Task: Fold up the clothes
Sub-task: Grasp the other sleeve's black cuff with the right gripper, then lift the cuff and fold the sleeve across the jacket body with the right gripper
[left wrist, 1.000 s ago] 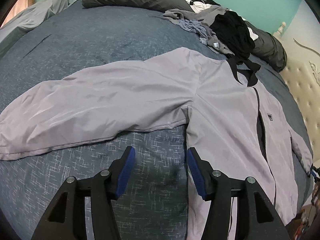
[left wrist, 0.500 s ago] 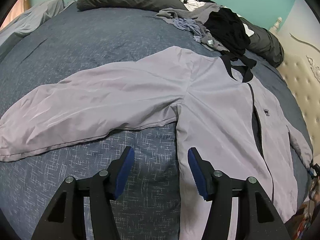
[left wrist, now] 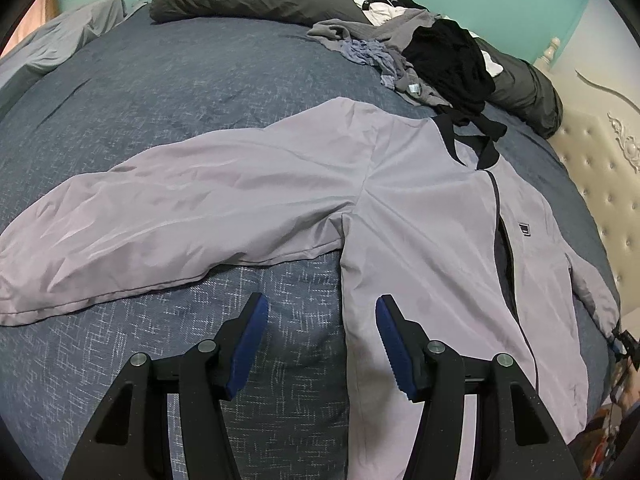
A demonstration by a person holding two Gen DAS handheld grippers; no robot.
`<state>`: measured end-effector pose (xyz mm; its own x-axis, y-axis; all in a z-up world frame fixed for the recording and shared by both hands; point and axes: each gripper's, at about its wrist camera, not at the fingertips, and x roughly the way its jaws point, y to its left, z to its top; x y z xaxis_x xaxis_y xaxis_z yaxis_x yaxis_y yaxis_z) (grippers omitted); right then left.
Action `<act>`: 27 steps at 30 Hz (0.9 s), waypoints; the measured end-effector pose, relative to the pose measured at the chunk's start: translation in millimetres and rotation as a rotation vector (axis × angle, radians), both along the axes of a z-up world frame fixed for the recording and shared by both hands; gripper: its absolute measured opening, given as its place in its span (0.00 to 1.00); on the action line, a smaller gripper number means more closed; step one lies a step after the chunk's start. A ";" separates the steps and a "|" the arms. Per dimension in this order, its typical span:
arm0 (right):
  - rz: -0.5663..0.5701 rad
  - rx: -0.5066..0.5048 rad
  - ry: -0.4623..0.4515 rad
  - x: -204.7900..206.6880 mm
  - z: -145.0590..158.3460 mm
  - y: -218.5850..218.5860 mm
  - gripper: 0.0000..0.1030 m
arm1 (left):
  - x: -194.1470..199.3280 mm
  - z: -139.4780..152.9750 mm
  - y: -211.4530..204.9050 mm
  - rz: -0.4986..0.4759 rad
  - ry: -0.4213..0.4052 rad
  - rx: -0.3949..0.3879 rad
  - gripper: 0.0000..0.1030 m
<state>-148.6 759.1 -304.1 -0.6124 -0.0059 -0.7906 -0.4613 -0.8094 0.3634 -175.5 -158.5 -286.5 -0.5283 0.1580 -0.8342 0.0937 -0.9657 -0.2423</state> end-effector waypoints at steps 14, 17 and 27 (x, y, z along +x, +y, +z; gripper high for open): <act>0.068 0.014 0.102 -2.5 23.6 -9.0 0.09 | 0.8 -0.7 -4.1 0.005 0.000 0.006 0.58; 0.064 0.023 0.113 -7.6 26.1 -9.7 0.09 | 1.0 -0.2 -5.0 0.006 0.001 0.006 0.58; 0.014 0.050 0.136 -9.5 32.1 4.3 0.08 | 0.8 -3.0 -10.8 0.014 -0.005 0.007 0.58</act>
